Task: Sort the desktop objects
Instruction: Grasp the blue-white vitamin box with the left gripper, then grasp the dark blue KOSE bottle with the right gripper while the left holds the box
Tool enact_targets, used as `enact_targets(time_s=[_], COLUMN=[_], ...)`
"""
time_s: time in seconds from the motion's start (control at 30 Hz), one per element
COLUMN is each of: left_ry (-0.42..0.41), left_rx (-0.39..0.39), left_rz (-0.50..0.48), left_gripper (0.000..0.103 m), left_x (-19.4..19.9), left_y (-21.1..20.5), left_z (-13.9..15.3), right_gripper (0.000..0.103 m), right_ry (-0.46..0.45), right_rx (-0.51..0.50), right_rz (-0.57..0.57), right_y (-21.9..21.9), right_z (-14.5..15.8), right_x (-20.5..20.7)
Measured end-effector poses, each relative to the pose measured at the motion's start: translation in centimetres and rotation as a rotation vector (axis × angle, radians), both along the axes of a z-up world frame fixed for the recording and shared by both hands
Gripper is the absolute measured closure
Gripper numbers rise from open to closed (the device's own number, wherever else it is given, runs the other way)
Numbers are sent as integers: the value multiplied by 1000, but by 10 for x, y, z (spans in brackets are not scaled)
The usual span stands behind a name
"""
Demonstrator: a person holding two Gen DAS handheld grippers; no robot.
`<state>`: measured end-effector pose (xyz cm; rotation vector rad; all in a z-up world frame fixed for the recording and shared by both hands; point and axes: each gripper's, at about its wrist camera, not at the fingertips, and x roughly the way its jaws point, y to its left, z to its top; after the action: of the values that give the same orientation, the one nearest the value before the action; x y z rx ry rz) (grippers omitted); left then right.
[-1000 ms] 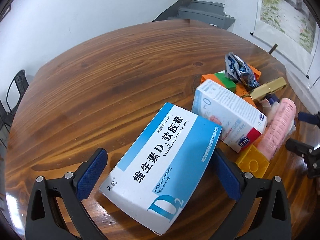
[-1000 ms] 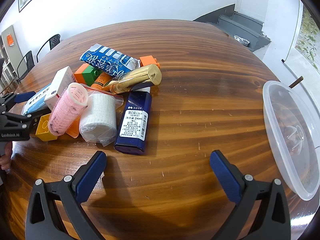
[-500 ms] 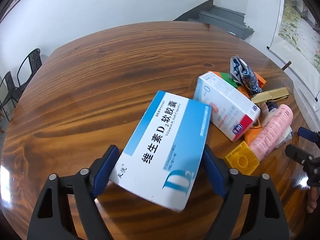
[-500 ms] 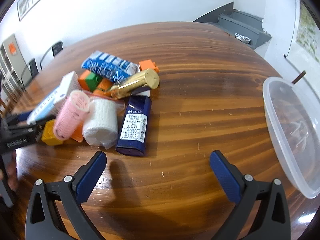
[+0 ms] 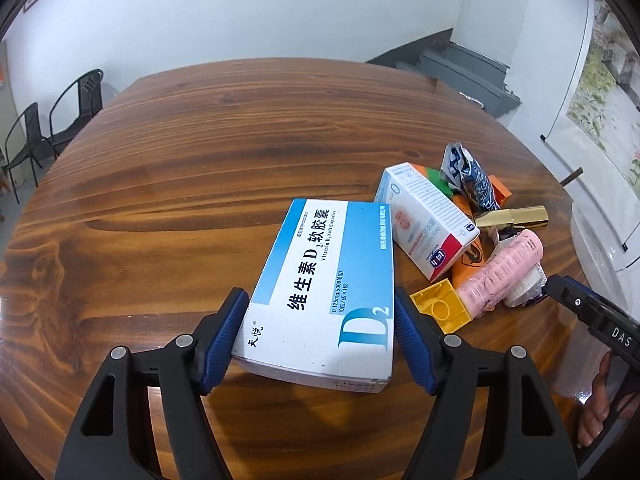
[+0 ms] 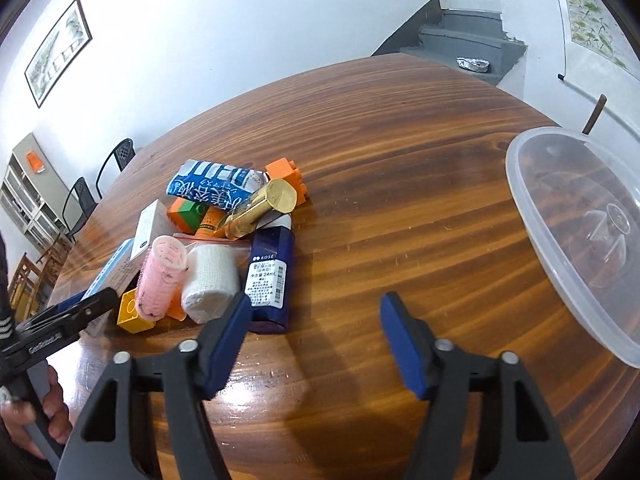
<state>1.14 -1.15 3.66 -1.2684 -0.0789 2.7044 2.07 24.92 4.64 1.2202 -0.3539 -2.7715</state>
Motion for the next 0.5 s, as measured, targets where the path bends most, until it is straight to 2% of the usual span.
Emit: enact_targets(time_s=[0.13,0.27,0.5], left_ry=[-18,-54,-64], left_rx=[-14,-7,-8], left_rz=[-5,-16,-28], left_gripper=[29,29,29], left_x=[-2,-10,-18], left_y=[3,3,6], left_z=[-5,-11,-11], right_gripper=[33,35,36], right_ry=[14,-24,-70], right_rx=[-2,48,122], right_rz=[20,32,82], right_y=[-2,-11,-25], right_z=[2,3,3], right_x=[-4,-18,-41])
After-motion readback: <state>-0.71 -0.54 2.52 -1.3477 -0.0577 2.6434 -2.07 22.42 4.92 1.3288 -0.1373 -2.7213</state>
